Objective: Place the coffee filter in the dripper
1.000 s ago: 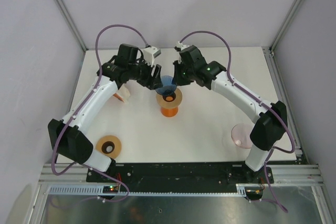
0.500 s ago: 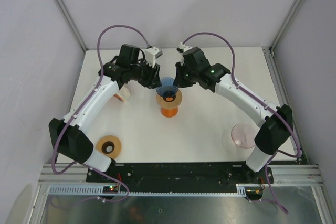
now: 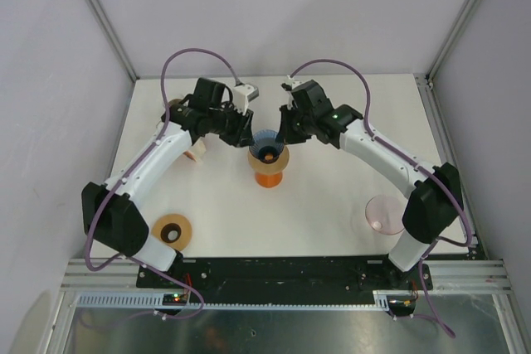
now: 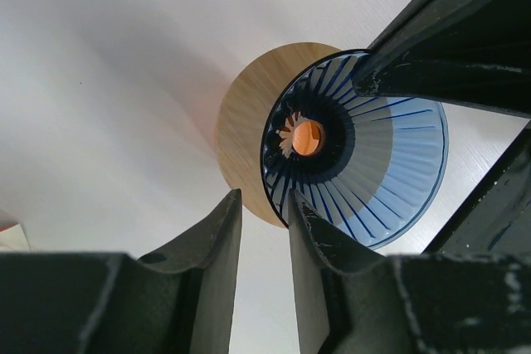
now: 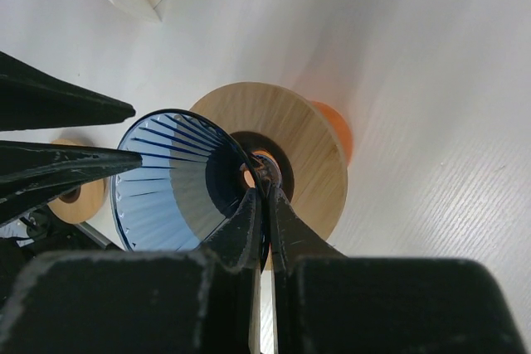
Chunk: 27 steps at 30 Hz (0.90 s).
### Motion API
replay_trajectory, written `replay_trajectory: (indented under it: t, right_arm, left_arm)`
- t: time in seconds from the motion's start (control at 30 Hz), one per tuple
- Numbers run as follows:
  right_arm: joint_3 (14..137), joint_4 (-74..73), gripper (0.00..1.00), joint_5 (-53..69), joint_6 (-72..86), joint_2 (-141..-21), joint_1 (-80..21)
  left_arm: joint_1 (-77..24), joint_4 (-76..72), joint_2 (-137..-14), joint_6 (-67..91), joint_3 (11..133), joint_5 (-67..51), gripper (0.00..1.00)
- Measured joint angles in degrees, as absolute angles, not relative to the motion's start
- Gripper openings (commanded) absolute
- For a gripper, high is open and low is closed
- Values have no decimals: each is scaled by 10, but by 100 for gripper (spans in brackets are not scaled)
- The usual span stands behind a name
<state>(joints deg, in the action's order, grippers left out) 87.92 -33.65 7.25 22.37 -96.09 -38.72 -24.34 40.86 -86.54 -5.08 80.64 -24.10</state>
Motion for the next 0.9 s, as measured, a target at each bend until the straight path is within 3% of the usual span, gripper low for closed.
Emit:
replay_trajectory:
  t: [0.13,0.43,0.9]
  right_arm:
    - [873,-330,0,75,222,-962,-387]
    - [855,-301,0,78,220,-962,-388]
    - [826,-261,0,56,223,-959,-394]
  left_arm:
    - [-246,408,-867,-51,795,-242,33]
    - [-249,393,-867,-48,785,-240,2]
    - [-246,320,-855,-50,735,-238,0]
